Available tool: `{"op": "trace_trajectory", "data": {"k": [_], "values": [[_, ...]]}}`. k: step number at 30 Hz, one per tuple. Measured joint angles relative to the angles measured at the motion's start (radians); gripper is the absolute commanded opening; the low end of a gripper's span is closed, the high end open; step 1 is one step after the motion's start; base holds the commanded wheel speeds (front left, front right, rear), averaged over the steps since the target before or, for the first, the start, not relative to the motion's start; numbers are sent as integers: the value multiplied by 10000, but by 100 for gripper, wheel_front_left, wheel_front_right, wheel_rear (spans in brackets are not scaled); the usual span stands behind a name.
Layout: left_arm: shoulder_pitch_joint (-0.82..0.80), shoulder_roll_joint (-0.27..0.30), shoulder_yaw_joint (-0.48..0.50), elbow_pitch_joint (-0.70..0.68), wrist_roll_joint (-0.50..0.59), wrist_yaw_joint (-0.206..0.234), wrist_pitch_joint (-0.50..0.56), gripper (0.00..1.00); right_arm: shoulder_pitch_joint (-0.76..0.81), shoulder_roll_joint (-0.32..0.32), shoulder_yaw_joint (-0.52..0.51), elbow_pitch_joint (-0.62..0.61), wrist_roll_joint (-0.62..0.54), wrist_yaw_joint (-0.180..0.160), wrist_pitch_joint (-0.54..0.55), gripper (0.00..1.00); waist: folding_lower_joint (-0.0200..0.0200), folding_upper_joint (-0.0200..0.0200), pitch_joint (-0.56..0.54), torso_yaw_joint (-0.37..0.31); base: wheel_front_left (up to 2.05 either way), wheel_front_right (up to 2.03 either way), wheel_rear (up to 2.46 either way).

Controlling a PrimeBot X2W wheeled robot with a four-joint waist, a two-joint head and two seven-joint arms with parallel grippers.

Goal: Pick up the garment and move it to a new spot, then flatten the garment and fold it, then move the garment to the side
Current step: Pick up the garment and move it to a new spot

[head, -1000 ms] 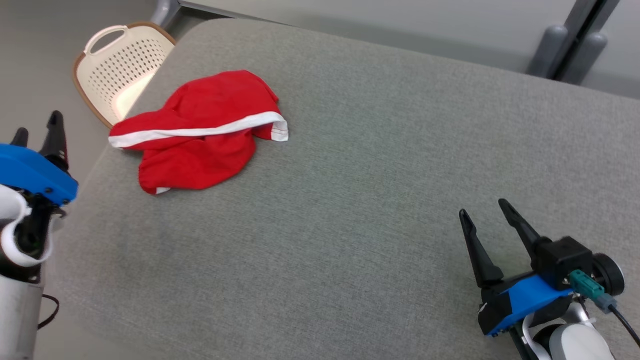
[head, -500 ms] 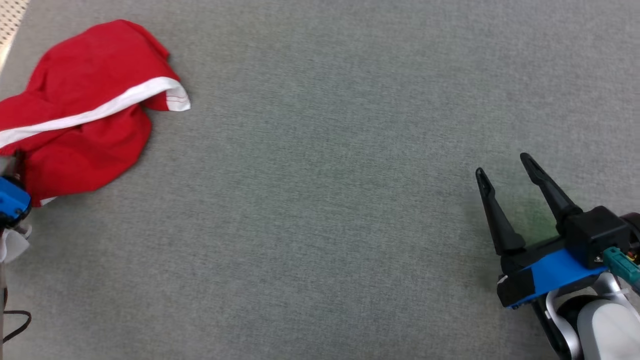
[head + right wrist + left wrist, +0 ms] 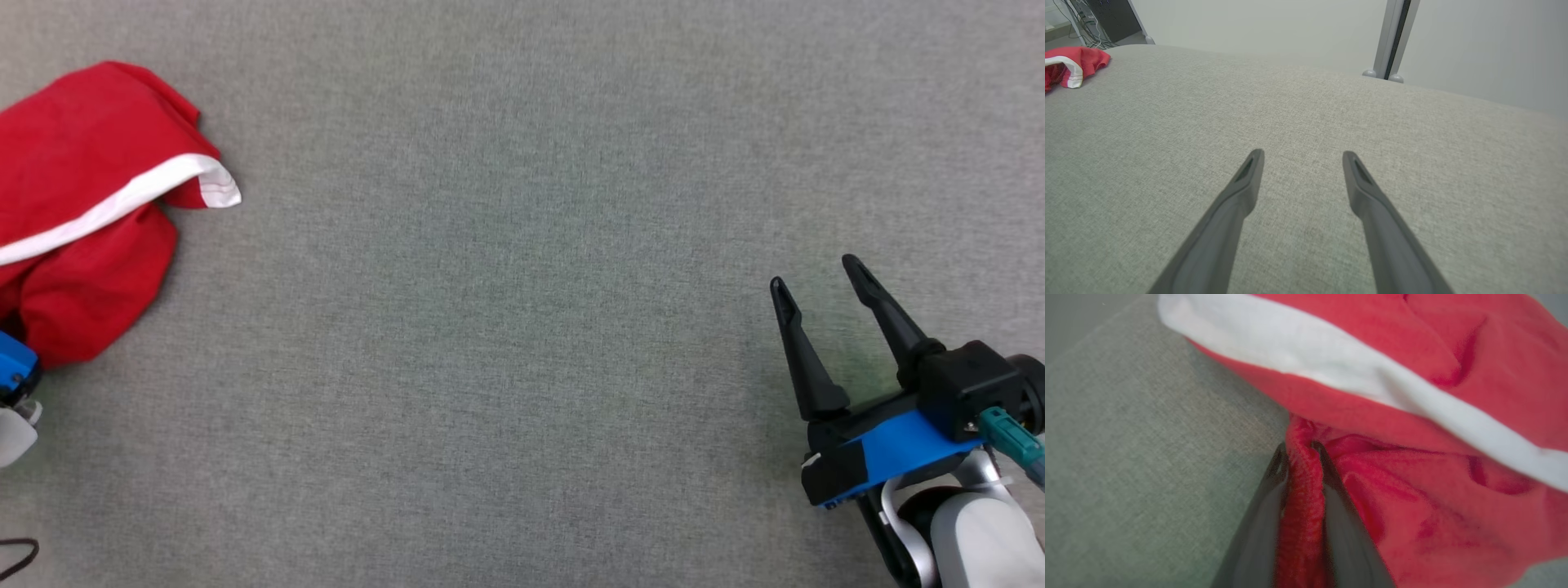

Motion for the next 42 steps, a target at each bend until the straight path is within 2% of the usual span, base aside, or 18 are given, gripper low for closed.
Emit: {"op": "trace_trajectory", "data": {"k": [4, 10, 16, 21, 28, 33, 42], "values": [[111, 182, -104, -46, 167, -380, -259, 0, 37, 111, 52, 282, 134, 0, -136, 100, 1, 0, -491, -18, 0, 0, 0], [-178, 1172, -353, -963, 830, -884, -652, 0, 79, 412, 313, 846, 384, 0, -445, 100, 0, 0, -1514, -42, 0, 0, 0], [-725, 1799, -709, -2520, 1394, -955, -483, 0, 244, 644, 324, 1338, 541, 0, -721, 100, -1, 0, -2614, -168, 0, 0, 0], [-1214, 1881, -1099, -4069, 1620, -920, 29, 0, 539, 811, 180, 1641, 677, 0, -949, 100, -1, 0, -3434, -368, 0, 0, 0], [-1945, 1292, -1825, -6358, 1783, -525, 817, 0, 622, 930, 291, 1804, 798, 0, -1053, 100, -2, 0, -4105, -1008, 0, 0, 0], [-2601, 769, -2295, -7511, 1848, -337, 1191, 0, 616, 947, 362, 1835, 874, 0, -1055, 100, -2, 0, -4285, -1638, 0, 0, 0], [-3049, -602, -3162, -7852, 1770, -366, 1009, 0, 461, 966, 510, 1944, 1039, 0, -1133, 100, 0, 0, -4232, -2759, 0, 0, 0]]}}
